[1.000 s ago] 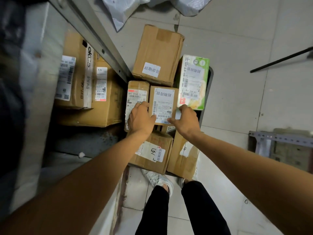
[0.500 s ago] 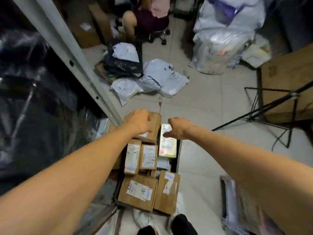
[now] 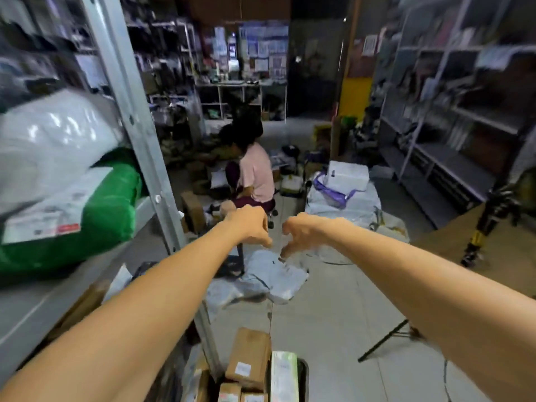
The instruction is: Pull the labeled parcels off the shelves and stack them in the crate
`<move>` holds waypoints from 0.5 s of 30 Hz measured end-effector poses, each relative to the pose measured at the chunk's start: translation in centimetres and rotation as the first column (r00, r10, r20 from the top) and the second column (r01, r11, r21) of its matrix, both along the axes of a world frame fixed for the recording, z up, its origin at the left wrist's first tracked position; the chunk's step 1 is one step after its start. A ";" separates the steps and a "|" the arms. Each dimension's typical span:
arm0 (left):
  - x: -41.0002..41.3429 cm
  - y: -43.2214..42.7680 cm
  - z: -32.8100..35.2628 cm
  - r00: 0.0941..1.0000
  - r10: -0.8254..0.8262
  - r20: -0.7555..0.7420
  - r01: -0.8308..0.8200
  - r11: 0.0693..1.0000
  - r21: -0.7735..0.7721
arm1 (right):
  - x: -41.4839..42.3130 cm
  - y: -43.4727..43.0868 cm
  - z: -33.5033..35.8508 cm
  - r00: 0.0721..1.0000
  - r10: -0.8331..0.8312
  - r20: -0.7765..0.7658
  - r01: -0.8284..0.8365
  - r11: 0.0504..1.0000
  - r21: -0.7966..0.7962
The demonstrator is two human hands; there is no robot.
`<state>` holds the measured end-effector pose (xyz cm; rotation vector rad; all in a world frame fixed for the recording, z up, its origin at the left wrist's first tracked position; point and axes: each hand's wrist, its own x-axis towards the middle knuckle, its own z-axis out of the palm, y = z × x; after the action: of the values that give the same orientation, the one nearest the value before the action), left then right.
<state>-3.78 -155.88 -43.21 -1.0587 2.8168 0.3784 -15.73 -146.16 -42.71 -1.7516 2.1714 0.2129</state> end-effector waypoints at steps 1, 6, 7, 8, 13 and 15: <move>-0.1 0.1 1.3 1.000 -0.001 -0.022 0.000 1.000 -0.017 | -0.3 0.4 1.6 1.000 -0.003 -0.007 0.003 0.999 -0.040; 0.7 0.8 3.9 0.997 0.030 -0.072 -0.031 0.999 -0.019 | -1.4 1.7 5.7 0.999 -0.036 -0.007 0.035 0.991 -0.128; 1.1 1.2 3.9 0.997 0.037 -0.070 -0.038 0.999 -0.012 | -1.5 1.9 5.9 0.999 -0.044 -0.003 0.043 0.991 -0.126; 1.6 1.7 3.9 0.997 0.050 -0.067 -0.051 0.999 -0.010 | -1.6 2.3 6.0 0.999 -0.043 0.003 0.043 0.992 -0.121; 5.1 4.7 3.9 0.978 0.197 -0.065 -0.196 0.980 0.022 | 0.1 4.1 6.3 0.997 0.075 -0.005 -0.075 0.986 -0.149; 6.8 6.5 3.9 0.956 0.276 -0.097 -0.275 0.961 0.024 | 1.3 4.7 6.1 0.984 0.176 0.025 -0.169 0.970 -0.174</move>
<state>3.07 -149.40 -39.32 -1.4768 2.7495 0.4825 -14.44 -141.50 -36.62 -2.0233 2.0626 0.0320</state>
